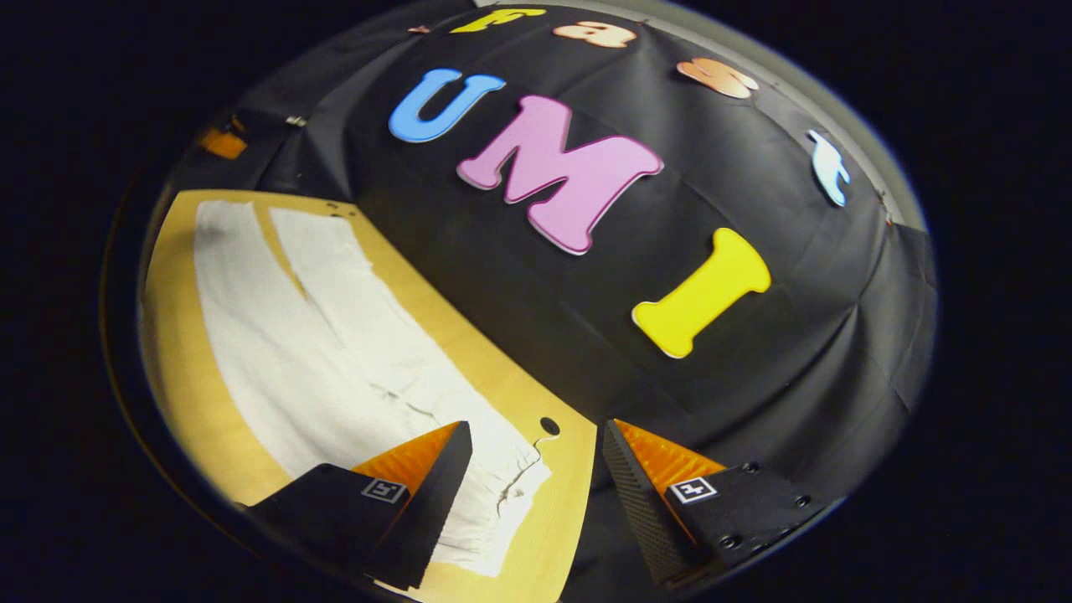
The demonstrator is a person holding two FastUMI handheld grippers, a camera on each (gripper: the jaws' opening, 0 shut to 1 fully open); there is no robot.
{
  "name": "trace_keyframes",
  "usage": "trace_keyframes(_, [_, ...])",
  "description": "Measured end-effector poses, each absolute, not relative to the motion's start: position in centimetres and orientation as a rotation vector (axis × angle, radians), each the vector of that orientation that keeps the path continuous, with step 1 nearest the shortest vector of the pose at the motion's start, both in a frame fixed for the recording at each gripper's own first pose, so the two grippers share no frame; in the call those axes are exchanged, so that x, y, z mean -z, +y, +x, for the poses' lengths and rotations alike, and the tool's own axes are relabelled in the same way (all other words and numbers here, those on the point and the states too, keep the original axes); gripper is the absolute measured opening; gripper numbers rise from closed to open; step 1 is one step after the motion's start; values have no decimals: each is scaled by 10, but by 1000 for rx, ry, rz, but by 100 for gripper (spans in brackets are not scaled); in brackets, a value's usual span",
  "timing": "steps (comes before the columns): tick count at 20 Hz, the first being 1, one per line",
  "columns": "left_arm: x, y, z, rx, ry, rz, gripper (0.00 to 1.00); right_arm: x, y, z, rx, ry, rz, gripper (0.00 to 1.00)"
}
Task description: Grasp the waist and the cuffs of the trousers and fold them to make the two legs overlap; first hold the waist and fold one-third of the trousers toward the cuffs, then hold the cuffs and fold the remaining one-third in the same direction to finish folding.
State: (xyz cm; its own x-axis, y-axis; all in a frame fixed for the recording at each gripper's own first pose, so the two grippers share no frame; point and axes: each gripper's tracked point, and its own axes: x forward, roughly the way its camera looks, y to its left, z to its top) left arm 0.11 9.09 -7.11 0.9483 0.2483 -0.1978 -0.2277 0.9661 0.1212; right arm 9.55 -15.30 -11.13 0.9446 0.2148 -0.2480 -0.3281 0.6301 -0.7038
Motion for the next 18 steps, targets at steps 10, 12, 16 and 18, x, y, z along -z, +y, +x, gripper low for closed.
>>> trace_keyframes(10, [119,94,-13,-360,347,117,99,225,-211,66,-545,368,-1097,97])
trace_keyframes(12, [127,92,-12,-354,375,118,99,245,-229,68,-562,406,-1139,97])
trace_keyframes(16, [131,97,-15,-354,420,153,99,284,-252,61,-666,470,-1235,97])
trace_keyframes(18, [129,100,-18,-365,422,156,98,292,-259,57,-701,458,-1287,97])
